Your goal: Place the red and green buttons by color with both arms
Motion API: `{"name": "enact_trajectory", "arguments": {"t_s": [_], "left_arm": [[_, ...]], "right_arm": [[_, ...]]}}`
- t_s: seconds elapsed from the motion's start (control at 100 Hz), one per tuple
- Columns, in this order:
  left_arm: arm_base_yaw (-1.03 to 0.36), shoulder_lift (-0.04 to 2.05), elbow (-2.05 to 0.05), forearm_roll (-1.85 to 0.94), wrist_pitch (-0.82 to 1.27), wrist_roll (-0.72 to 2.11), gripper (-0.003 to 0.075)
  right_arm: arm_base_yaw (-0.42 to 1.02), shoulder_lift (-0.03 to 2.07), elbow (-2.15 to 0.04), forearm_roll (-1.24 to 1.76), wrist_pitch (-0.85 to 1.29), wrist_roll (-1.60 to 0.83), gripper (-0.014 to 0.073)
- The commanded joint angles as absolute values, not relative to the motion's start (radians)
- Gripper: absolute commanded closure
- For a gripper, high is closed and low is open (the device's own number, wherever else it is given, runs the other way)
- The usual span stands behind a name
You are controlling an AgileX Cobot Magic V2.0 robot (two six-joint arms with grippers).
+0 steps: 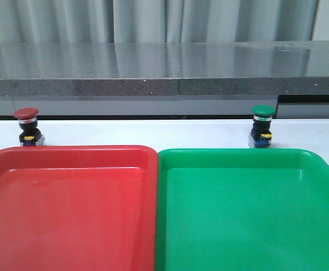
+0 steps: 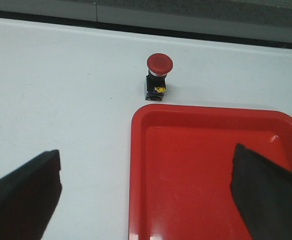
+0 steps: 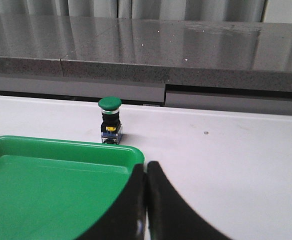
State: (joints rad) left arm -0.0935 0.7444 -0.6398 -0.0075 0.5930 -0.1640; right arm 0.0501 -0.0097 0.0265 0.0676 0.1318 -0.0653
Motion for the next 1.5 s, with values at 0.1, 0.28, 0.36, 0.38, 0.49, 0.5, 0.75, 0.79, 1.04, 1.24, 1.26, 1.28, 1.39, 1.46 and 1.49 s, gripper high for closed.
{"name": "enact_trajectory", "arguments": {"t_s": [0.1,0.28,0.36,0.38,0.49,0.5,0.75,0.79,1.04,1.24,1.26,1.28,1.39,1.46,1.49], "left_arm": [[-0.092,0.783,-0.706,-0.044,0.539,-0.159,0.005],[-0.092,0.891,-0.807,-0.067,0.539,-0.148,0.005],[-0.102,0.963,-0.86,-0.073,0.539,-0.132,0.005],[-0.108,0.982,-0.875,-0.073,0.539,-0.128,0.005],[-0.141,1.086,-0.955,-0.073,0.539,-0.118,0.0064],[-0.143,1.1,-0.959,-0.072,0.537,-0.118,0.0066],[-0.191,1.354,-1.135,-0.019,0.518,-0.116,0.0092],[-0.193,1.397,-1.163,-0.008,0.518,-0.116,0.0092],[-0.193,1.612,-1.292,0.04,0.518,-0.116,0.0092],[-0.193,1.732,-1.353,0.073,0.514,-0.116,0.0092],[-0.193,1.741,-1.356,0.073,0.513,-0.116,0.0092],[-0.193,1.752,-1.361,0.073,0.513,-0.116,0.0092],[-0.193,1.793,-1.365,0.073,0.503,-0.118,0.0092],[-0.193,1.815,-1.365,0.073,0.494,-0.12,0.0092],[-0.193,1.821,-1.365,0.073,0.489,-0.123,0.0092]], "right_arm": [[0.046,-0.031,0.012,0.059,0.053,-0.068,0.0661],[0.046,-0.031,0.012,0.059,0.053,-0.068,0.0661],[0.046,-0.031,0.012,0.059,0.053,-0.068,0.0661],[0.046,-0.031,0.012,0.059,0.053,-0.068,0.0661],[0.046,-0.031,0.012,0.059,0.053,-0.068,0.0661],[0.046,-0.031,0.012,0.059,0.053,-0.068,0.0661],[0.046,-0.031,0.012,0.059,0.053,-0.068,0.0661],[0.046,-0.031,0.012,0.059,0.053,-0.068,0.0661],[0.046,-0.031,0.012,0.059,0.053,-0.068,0.0661],[0.046,-0.031,0.012,0.059,0.053,-0.068,0.0661],[0.046,-0.031,0.012,0.059,0.053,-0.068,0.0661],[0.046,-0.031,0.012,0.059,0.053,-0.068,0.0661],[0.046,-0.031,0.012,0.059,0.053,-0.068,0.0661],[0.046,-0.031,0.012,0.059,0.053,-0.068,0.0661],[0.046,-0.031,0.012,0.059,0.053,-0.068,0.0661]]}}
